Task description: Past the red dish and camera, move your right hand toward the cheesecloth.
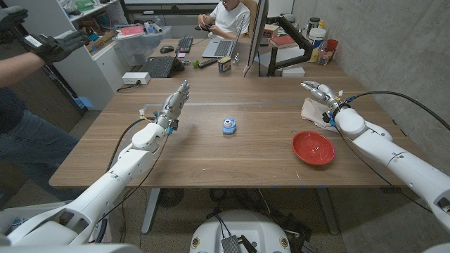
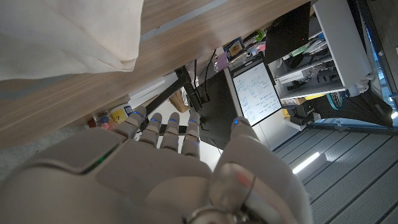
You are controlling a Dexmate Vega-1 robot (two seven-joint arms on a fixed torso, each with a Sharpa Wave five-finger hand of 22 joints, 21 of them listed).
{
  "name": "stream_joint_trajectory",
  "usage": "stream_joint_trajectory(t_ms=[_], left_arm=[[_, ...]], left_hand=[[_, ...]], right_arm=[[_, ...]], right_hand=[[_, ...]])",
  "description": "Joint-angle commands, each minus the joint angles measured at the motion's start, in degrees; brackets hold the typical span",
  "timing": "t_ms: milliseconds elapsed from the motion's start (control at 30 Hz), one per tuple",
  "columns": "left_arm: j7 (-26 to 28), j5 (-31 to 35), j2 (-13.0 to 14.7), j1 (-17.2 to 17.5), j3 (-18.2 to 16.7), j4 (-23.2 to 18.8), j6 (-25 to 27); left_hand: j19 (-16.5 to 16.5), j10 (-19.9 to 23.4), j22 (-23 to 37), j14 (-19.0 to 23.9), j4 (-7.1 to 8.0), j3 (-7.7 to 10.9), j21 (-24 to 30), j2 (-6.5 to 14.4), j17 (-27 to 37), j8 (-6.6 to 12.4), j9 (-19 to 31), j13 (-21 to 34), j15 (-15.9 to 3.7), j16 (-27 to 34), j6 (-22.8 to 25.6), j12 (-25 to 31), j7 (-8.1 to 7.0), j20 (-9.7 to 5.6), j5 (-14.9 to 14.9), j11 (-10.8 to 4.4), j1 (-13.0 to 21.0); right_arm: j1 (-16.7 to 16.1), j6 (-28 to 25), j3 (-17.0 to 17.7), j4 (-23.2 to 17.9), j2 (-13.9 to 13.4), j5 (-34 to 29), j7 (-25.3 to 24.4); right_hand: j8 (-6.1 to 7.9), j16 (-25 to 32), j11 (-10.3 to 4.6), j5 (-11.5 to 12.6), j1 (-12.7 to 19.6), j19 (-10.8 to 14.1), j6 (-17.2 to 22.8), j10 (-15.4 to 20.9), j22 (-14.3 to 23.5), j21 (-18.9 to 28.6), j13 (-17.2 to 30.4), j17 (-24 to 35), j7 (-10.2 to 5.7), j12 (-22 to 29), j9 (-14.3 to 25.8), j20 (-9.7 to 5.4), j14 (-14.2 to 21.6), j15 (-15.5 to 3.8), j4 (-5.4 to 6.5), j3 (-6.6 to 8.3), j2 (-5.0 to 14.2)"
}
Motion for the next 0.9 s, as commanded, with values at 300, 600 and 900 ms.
stream_joint_trajectory(t_ms=[300, 600, 900], left_arm=[[0.55, 0.24, 1.01, 0.6, -0.27, -1.39, 0.93], [0.38, 0.33, 1.18, 0.38, -0.19, -1.55, 1.2], [0.34, 0.49, 1.24, 0.16, -0.14, -1.51, 1.24]], left_hand=[[-0.22, -0.11, 0.13, -0.42, -0.02, -0.24, -0.08, 0.61, 0.13, 0.19, 0.23, 0.14, -0.01, 0.18, 0.3, 0.34, 0.16, 0.49, -0.06, -0.17, -0.02], [-0.24, -0.08, 0.14, -0.44, -0.03, -0.27, -0.12, 0.64, 0.13, 0.14, 0.23, 0.14, 0.04, 0.18, 0.25, 0.33, 0.14, 0.61, -0.07, -0.18, 0.0], [-0.3, -0.02, 0.15, -0.49, -0.05, -0.31, -0.17, 0.7, 0.13, 0.18, 0.23, 0.14, -0.01, 0.18, 0.43, 0.34, 0.02, 0.9, -0.08, -0.25, 0.03]], right_arm=[[0.95, -6.24, -2.14, -1.91, -1.38, -5.25, -1.35], [1.2, -8.1, -2.92, -2.47, -1.7, -7.58, -2.48], [1.54, -11.77, -4.05, -3.38, -2.2, -10.43, -3.32]], right_hand=[[-0.61, 0.25, 0.33, 0.1, 0.19, 0.21, -1.49, -0.21, 0.11, 0.03, 0.21, 0.23, -0.28, 0.42, 0.21, 0.74, 0.04, 0.88, -0.48, -0.17, -0.1], [-1.48, 0.15, 1.99, 0.1, 0.24, 0.65, -7.24, -1.83, 0.15, 0.1, 0.27, 0.21, 0.49, 0.06, 0.25, 1.3, -0.61, 1.2, -0.81, -0.36, -0.12], [-1.23, 0.12, 1.92, 0.1, 0.29, 0.65, -7.67, -2.04, 0.17, 0.07, 0.28, 0.19, 0.64, 0.1, 0.26, 1.36, -0.83, 1.25, -0.91, -0.38, -0.11]])
